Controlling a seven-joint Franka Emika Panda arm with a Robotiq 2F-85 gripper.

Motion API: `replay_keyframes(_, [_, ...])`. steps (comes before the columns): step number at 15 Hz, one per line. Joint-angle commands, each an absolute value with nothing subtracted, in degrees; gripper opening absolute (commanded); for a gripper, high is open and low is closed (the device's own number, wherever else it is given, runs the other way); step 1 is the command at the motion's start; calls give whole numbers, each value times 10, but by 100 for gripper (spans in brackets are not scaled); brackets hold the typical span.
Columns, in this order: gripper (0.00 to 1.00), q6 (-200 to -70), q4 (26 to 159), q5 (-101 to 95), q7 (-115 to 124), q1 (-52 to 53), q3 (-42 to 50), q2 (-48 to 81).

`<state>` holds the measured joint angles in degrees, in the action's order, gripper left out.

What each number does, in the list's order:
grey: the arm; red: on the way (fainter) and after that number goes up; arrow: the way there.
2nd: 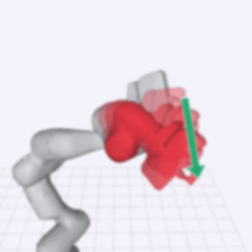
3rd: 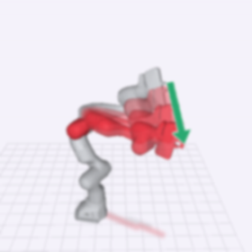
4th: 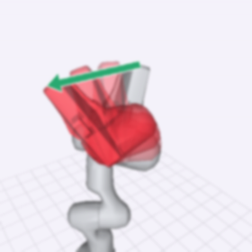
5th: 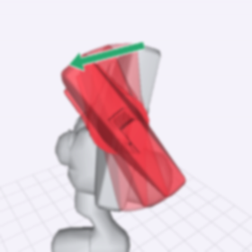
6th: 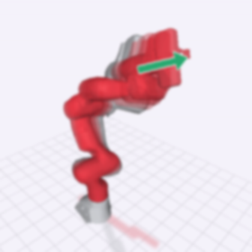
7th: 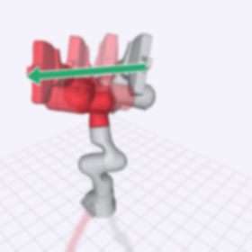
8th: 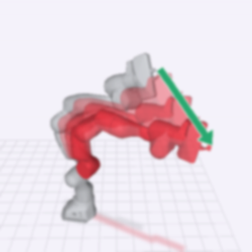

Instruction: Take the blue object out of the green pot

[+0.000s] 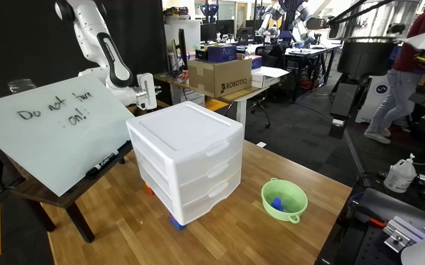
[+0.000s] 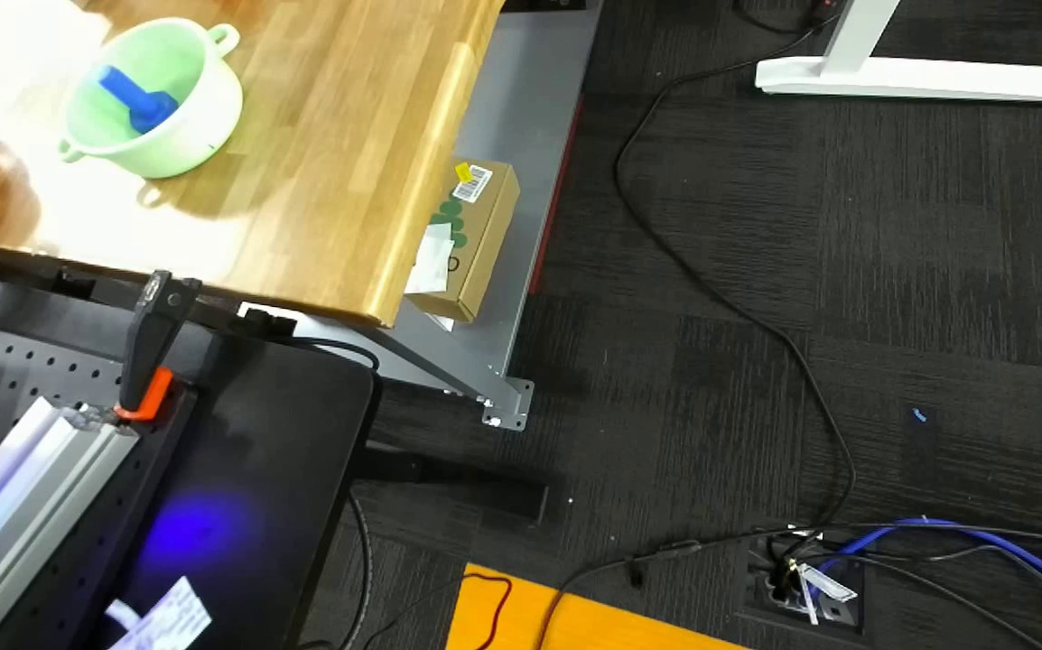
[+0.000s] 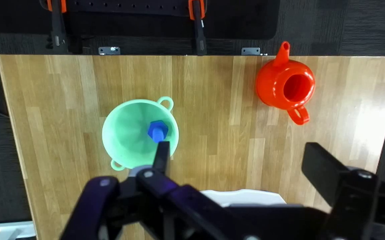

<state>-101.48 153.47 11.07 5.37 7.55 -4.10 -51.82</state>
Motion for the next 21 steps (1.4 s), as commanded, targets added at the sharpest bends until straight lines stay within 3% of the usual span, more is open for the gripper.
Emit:
replay_keyframes(1, [100, -1011, 1525, 108, 46, 63, -45, -508])
replay_keyframes(5, [100, -990, 1509, 122, -8, 78, -18, -484])
replay_keyframes(17, [100, -1013, 1429, 23, 49, -8, -18, -333])
replay_keyframes(21, [100, -1016, 1449, 29, 39, -1, -17, -353])
